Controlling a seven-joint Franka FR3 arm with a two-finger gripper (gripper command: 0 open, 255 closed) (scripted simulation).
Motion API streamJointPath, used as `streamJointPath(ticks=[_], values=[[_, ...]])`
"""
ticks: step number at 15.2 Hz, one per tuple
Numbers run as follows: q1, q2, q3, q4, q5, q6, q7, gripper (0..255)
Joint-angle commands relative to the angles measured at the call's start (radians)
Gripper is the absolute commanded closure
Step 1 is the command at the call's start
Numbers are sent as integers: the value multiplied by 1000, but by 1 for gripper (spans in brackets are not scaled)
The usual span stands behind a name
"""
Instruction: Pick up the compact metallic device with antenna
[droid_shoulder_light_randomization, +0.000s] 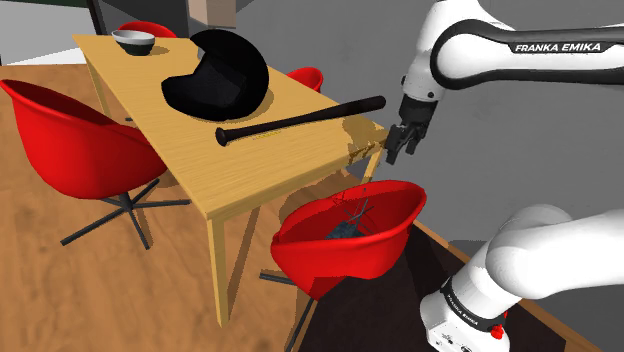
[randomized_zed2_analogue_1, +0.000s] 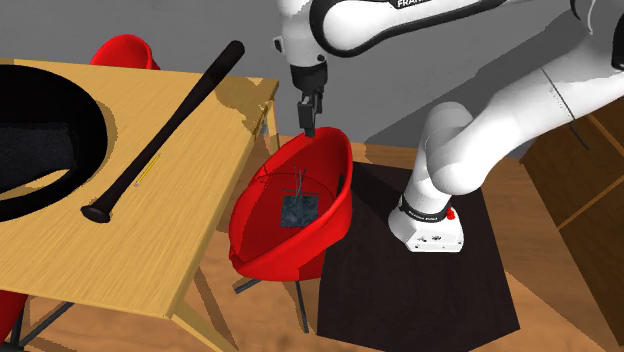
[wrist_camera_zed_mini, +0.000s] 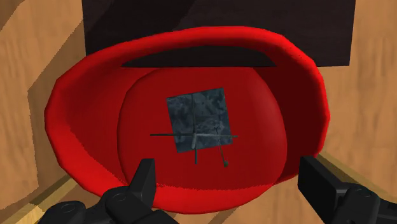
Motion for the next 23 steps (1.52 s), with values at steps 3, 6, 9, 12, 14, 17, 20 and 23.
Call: streamJointPath(ticks=[3,6,9,12,14,17,20,23], values=[[-5,97,-9,-65,-10,154,-11,0],[-9,182,-15,-101,-18,267,-17,0],[-14,282,-20,-123,-26,381,-22,0],[-19,395,-25,-131,-35,495,-26,0],[-22,477,-28,-129,-42,568,-28,0],[-28,605,-32,-113,-53,674,-29,0],[-33,739,-36,-84,-65,770,-29,0],[-34,806,-38,-69,-71,819,-27,0]])
